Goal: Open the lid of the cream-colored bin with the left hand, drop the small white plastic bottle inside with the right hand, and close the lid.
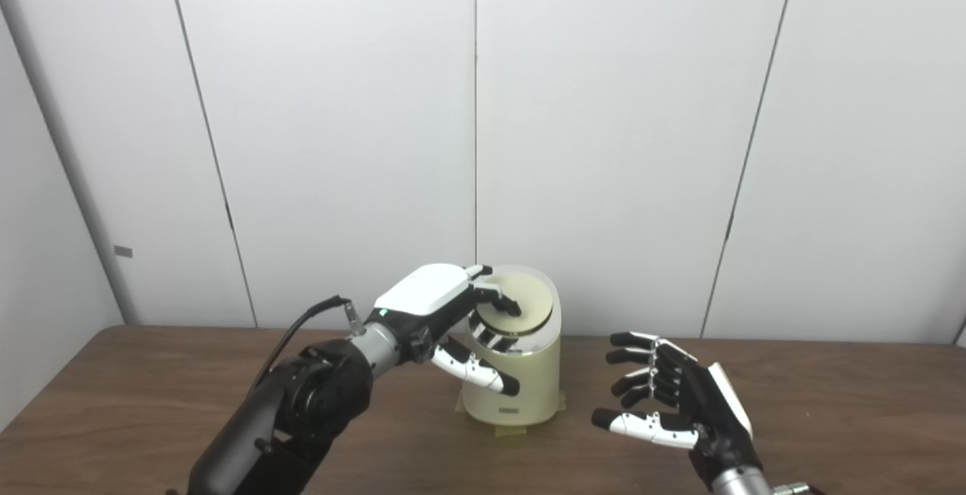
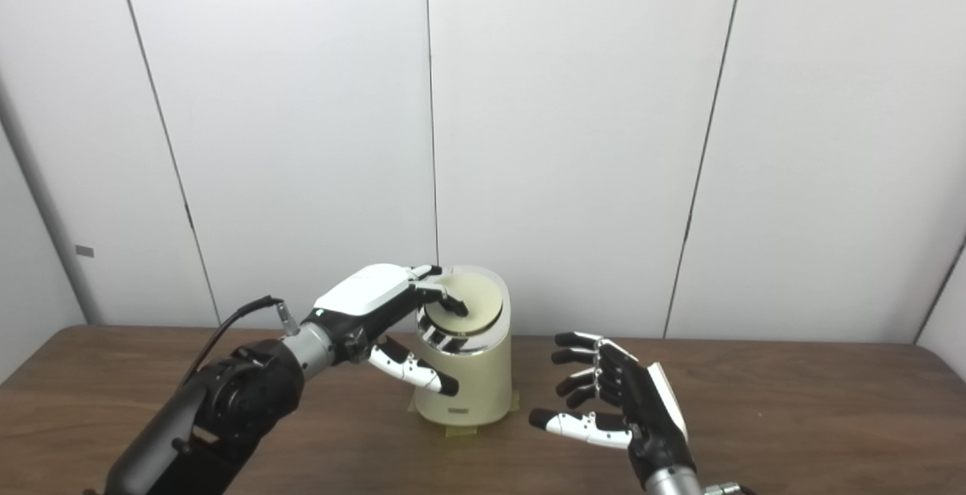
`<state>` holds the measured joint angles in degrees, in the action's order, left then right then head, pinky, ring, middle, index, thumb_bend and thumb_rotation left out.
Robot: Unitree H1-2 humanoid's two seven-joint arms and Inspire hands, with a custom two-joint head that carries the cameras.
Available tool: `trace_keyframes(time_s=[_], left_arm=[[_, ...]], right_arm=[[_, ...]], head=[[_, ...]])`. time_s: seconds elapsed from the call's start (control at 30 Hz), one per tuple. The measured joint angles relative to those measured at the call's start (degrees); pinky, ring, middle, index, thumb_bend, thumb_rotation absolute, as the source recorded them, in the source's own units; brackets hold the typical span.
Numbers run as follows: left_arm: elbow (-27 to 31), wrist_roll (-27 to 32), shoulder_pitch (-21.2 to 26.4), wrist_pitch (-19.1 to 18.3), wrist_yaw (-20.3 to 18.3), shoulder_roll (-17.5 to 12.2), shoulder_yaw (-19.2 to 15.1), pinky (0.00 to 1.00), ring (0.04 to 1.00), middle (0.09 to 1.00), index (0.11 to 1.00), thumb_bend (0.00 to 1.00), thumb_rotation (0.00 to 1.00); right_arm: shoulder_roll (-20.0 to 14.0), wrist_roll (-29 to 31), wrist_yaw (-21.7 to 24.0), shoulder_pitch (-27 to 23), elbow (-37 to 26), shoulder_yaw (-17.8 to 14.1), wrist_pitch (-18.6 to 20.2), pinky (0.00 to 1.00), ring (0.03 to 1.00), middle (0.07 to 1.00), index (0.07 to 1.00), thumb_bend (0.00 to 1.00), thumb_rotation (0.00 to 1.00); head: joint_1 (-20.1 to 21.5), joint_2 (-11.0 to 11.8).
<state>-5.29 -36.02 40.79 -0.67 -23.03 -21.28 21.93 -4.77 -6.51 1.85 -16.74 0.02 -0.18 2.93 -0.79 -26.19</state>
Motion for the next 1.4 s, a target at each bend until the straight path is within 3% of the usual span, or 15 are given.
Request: trace_keyframes(time_s=[0.23,0.47,0.77,0.93,1.07,1.13,1.2,1.27,1.4], left_arm=[[0.1,-8.2,0.2,4.5,2.3,-0.8,4.1,1.0,0.956,0.78,0.774,0.97,0.5],[1.0,-12.5,0.6,5.8,1.4,-1.0,7.1,1.0,0.953,0.776,0.763,0.99,0.49],[1.5,-12.4,0.1,6.0,0.9,-0.8,6.2,1.0,0.964,0.783,0.779,0.95,0.49],[3.7,-9.6,-4.0,6.0,3.2,0.2,0.8,1.0,0.955,0.79,0.789,0.88,0.46],[5.2,-4.5,-8.1,5.6,6.7,2.5,-6.3,0.97,0.953,0.841,0.816,0.83,0.45],[5.7,-1.4,-9.0,5.9,8.6,3.2,-9.4,0.82,0.909,0.868,0.832,0.79,0.44],[6.7,2.4,-10.1,6.1,11.4,4.5,-13.0,0.77,0.886,0.873,0.852,0.77,0.43],[7.9,6.7,-11.8,6.2,13.8,6.1,-16.3,0.77,0.881,0.872,0.863,0.76,0.41],[9.5,13.9,-17.1,3.3,16.0,10.2,-20.6,0.92,0.933,0.885,0.907,0.75,0.38]], right_arm=[[0.0,-0.2,0.0,0.0,-0.4,0.0,0.4,0.43,0.517,0.657,0.691,0.75,0.17],[0.0,-0.3,0.0,0.0,-0.6,0.0,1.1,0.42,0.513,0.654,0.69,0.73,0.17],[-0.2,-0.3,0.0,0.1,-1.9,-0.1,1.1,0.43,0.536,0.656,0.692,0.73,0.17],[-0.2,-0.2,-0.1,0.1,-1.7,-0.5,1.0,0.43,0.536,0.651,0.694,0.71,0.15],[-0.6,0.0,-0.5,0.5,-1.3,-1.0,-0.6,0.44,0.547,0.654,0.701,0.71,0.17],[-0.5,0.0,-0.8,0.6,-0.8,-1.1,-1.2,0.44,0.552,0.655,0.7,0.72,0.18],[-0.3,0.2,-1.4,0.8,-0.1,-1.4,-1.6,0.42,0.531,0.661,0.701,0.72,0.16],[0.0,0.9,-2.0,1.2,0.3,-2.4,-2.2,0.4,0.513,0.669,0.704,0.72,0.15],[-0.2,2.0,-2.5,2.4,0.5,-3.6,-3.6,0.45,0.538,0.692,0.72,0.74,0.18]], head=[[-0.1,-0.5],[0.1,-0.8],[0.1,-1.0],[-0.1,-0.8],[-0.2,-0.7],[-0.4,-0.7],[-0.4,-0.7],[-0.4,-0.6],[-0.6,-0.8]])
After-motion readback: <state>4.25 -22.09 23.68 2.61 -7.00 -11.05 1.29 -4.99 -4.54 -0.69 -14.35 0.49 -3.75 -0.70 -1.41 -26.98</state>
